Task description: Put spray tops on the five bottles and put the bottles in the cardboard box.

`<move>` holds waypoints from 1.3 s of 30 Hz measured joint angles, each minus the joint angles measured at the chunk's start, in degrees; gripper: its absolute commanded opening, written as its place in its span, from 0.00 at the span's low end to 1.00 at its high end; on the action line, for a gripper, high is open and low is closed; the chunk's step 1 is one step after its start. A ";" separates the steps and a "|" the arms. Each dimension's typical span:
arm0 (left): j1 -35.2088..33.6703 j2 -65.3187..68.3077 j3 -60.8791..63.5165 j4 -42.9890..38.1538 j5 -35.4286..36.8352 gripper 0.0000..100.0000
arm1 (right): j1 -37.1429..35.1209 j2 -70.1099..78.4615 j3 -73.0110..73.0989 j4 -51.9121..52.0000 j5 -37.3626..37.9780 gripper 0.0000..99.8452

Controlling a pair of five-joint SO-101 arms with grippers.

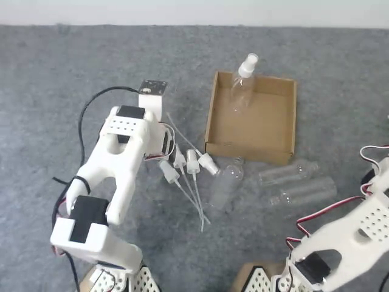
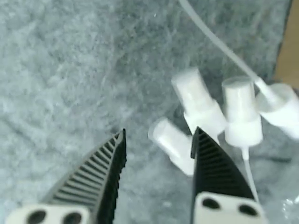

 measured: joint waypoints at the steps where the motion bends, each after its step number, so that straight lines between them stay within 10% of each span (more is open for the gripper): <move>1: 0.00 0.00 -0.26 0.79 0.26 0.21 | 0.00 0.00 0.00 0.00 0.00 0.01; 16: 0.62 -19.16 13.71 -5.10 0.97 0.22 | -0.09 0.00 0.00 0.00 0.00 0.01; 39: 2.73 -2.37 13.63 -8.00 -0.79 0.21 | -0.09 0.00 0.00 0.00 0.00 0.01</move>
